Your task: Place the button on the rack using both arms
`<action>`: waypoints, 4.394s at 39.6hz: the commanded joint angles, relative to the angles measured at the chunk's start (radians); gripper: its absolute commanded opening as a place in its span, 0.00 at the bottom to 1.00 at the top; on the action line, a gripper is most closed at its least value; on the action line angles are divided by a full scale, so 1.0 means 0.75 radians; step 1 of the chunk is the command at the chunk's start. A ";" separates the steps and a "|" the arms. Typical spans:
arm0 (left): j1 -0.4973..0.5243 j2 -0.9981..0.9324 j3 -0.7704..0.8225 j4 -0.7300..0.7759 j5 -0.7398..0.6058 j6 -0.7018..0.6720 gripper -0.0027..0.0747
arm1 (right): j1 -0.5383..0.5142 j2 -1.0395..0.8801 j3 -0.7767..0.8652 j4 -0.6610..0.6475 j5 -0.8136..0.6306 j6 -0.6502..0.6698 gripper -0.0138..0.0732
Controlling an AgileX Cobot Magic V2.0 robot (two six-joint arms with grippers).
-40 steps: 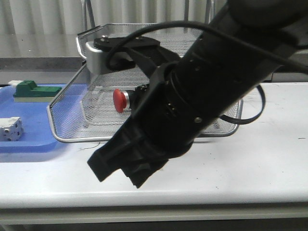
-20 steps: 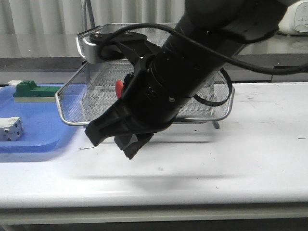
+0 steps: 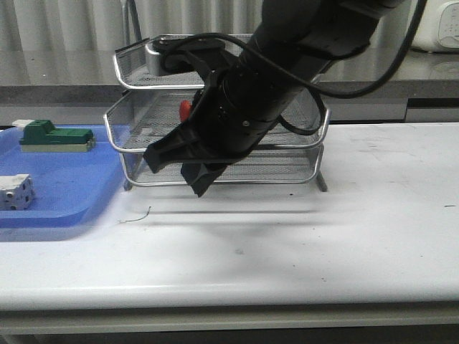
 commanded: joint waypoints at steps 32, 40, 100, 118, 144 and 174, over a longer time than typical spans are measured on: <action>0.002 0.012 -0.033 -0.023 -0.108 -0.010 0.01 | -0.139 -0.405 -0.126 0.060 0.465 -0.007 0.03; 0.002 0.012 -0.033 -0.023 -0.108 -0.010 0.01 | -0.372 -0.665 0.033 0.058 0.439 -0.006 0.03; 0.002 0.012 -0.033 -0.023 -0.108 -0.010 0.01 | -0.716 -2.392 1.135 0.008 0.293 -0.006 0.03; 0.002 0.012 -0.033 -0.023 -0.108 -0.010 0.01 | -0.716 -2.392 1.135 0.008 0.293 -0.006 0.03; 0.214 -0.299 0.450 0.342 -0.358 -0.422 0.01 | -0.716 -2.391 1.135 0.008 0.297 -0.006 0.03; 0.214 -0.302 0.525 0.337 -0.410 -0.422 0.01 | -0.716 -2.391 1.135 0.008 0.298 -0.006 0.03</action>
